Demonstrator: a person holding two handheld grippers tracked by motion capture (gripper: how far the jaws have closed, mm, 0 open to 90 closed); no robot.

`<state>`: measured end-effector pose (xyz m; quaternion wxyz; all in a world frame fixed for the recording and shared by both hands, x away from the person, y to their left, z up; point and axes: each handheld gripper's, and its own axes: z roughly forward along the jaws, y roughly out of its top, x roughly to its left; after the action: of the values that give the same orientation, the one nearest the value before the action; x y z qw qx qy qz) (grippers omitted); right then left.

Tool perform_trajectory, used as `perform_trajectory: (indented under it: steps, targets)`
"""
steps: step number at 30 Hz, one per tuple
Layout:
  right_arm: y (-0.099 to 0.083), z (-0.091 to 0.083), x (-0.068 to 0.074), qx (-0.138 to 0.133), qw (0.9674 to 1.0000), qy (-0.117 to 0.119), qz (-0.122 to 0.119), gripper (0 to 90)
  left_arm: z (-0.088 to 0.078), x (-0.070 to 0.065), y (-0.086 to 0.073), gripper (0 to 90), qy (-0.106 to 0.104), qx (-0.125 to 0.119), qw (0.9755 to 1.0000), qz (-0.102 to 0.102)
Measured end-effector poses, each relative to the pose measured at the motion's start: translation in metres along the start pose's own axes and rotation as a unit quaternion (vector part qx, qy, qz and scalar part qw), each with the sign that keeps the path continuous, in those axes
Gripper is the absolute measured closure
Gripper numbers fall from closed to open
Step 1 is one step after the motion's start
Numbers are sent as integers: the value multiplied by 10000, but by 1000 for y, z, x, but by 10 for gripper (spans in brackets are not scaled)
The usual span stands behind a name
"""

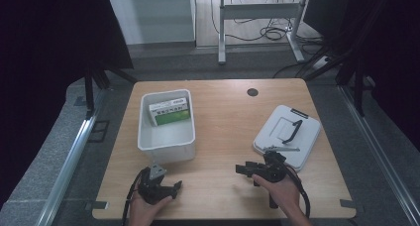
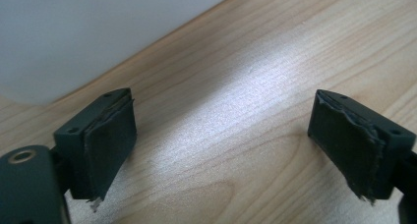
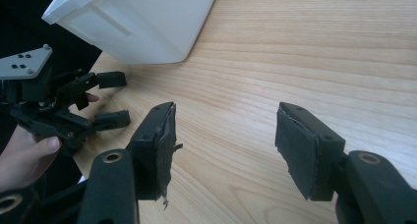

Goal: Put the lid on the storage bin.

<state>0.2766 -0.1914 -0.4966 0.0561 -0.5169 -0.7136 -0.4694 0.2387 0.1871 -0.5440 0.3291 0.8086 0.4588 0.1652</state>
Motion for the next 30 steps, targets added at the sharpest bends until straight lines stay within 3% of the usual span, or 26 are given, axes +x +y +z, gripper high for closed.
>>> perform_trajectory:
  steps: [8,16,26,30]
  targets:
    - [-5,-7,-14,3,9998,-88,166,398,-2,-4,-2,149,65,-32,9999,-74]
    - [2,-1,-1,-10,9998,-184,-97,398,-3,-5,-3,157,43,-41,10000,-54]
    - [6,5,-2,27,9994,-345,-22,398,-4,-4,-4,160,29,-21,10000,-29]
    - [12,-2,1,-150,9988,-457,16,403,-4,-3,-5,160,3,-44,10000,-18]
